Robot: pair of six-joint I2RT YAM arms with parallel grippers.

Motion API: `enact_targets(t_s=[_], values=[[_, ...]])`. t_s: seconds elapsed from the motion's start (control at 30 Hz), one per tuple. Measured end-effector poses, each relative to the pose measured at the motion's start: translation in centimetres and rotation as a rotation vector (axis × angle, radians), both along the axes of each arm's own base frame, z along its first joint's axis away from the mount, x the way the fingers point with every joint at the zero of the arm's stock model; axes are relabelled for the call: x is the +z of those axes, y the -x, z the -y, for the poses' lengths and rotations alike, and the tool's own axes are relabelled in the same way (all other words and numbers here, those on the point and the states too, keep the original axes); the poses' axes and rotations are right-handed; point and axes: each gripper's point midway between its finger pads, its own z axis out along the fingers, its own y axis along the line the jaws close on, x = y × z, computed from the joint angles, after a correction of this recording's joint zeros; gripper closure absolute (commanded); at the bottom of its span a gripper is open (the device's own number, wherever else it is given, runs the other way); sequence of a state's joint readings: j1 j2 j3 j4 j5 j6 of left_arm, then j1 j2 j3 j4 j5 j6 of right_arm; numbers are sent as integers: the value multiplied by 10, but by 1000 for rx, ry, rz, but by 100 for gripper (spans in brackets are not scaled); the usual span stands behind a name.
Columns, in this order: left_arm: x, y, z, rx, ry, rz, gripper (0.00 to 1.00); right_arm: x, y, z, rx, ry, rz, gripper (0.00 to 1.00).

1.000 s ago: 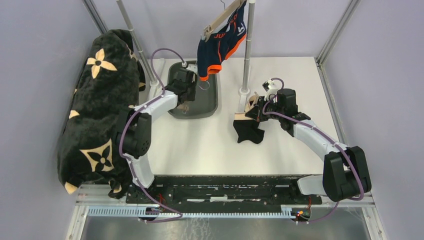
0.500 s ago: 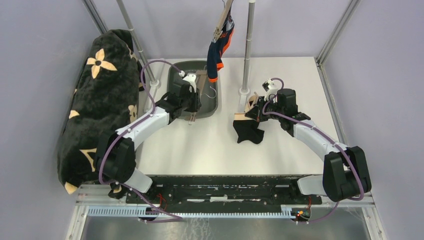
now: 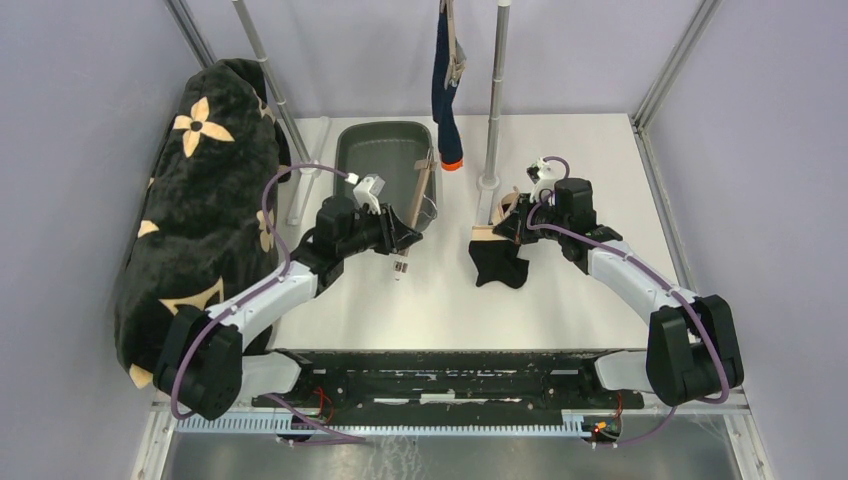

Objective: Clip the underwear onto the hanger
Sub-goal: Pick up the hanger from the bin, then place the hanger at the center of the board.

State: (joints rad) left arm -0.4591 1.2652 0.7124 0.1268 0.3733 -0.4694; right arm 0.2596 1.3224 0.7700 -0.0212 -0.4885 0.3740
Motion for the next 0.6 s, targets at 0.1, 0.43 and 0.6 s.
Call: enact_targets(t_s=[0.1,0.43,0.6], values=[[12,15,12,-48,145,18,97,-1,0,1,-3,3,-3,99],[19,44,29,-130,516,19,97,2,0,3,-16,10,5,99],[10,44,32,-122,608,-30,97,1,1,3,-16,11,1,99]])
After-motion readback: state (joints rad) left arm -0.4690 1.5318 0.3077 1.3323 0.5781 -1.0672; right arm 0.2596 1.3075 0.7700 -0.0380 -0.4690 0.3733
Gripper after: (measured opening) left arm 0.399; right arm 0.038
